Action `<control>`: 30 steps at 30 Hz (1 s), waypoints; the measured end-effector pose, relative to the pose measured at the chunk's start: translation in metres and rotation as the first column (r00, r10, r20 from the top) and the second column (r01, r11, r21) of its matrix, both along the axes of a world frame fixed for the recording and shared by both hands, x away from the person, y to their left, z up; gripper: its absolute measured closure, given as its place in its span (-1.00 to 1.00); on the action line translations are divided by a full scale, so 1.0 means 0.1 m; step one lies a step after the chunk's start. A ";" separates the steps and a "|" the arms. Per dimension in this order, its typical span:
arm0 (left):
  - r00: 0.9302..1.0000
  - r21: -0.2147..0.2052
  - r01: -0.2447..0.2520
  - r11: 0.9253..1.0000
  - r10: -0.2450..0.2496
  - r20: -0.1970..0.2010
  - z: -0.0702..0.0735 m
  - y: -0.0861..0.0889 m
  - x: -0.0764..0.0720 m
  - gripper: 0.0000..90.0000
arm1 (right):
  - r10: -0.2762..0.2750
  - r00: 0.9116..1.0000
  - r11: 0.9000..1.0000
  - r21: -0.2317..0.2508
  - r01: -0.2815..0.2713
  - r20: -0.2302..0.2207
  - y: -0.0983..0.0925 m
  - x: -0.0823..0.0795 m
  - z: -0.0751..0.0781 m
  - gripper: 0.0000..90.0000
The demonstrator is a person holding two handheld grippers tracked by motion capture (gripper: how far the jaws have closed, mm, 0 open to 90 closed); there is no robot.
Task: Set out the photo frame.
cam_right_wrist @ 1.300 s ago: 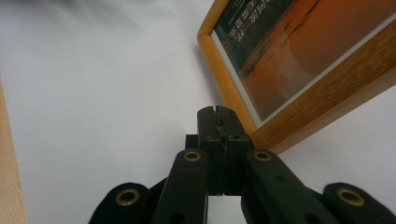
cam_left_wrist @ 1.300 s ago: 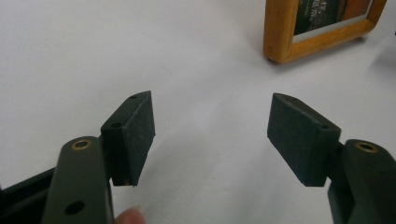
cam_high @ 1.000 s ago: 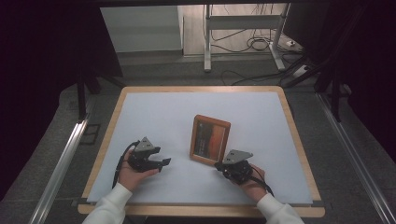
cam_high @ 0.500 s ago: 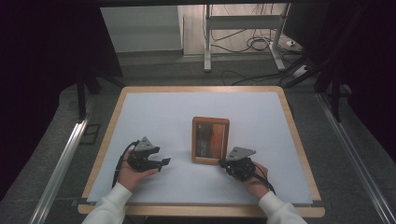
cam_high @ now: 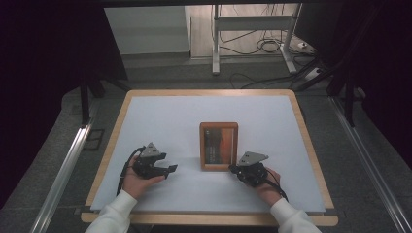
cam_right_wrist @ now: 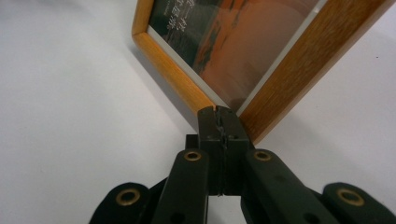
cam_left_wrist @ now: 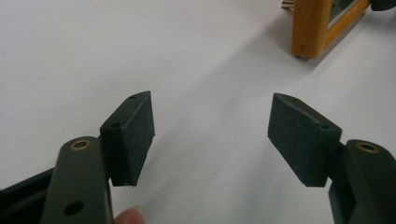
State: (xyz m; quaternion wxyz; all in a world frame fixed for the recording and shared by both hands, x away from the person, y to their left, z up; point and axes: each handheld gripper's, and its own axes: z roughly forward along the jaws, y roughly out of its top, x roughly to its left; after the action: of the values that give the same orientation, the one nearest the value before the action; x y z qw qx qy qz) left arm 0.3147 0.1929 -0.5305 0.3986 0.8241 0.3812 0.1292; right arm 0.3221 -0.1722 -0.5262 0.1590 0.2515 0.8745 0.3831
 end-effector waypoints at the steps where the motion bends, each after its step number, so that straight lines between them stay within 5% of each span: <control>1: 1.000 0.001 0.000 1.000 0.000 0.000 0.00 0.00 0.00 -0.31 | 0.000 1.000 1.000 -0.001 0.000 0.000 0.00 0.00 0.00 1.00; 11: 1.000 0.000 0.002 1.000 -0.002 0.001 0.00 0.00 0.00 -0.31 | 0.006 1.000 1.000 -0.004 -0.006 0.007 0.00 -0.01 0.00 1.00; 15: 1.000 -0.015 -0.009 1.000 0.009 -0.001 0.01 0.01 0.01 -0.31 | 0.016 1.000 0.999 0.037 -0.017 0.024 -0.04 -0.06 0.08 1.00; 30: 1.000 -0.008 -0.009 1.000 0.009 0.012 0.04 -0.01 0.01 -0.31 | -0.069 0.996 0.990 0.124 0.062 0.048 -0.49 -0.10 0.24 0.89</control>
State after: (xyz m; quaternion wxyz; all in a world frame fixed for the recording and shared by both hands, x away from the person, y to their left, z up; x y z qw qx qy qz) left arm 0.3161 0.1919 -0.5270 0.4037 0.8199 0.3830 0.1345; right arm 0.3116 -0.2216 -0.5017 0.1787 0.2792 0.8362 0.4369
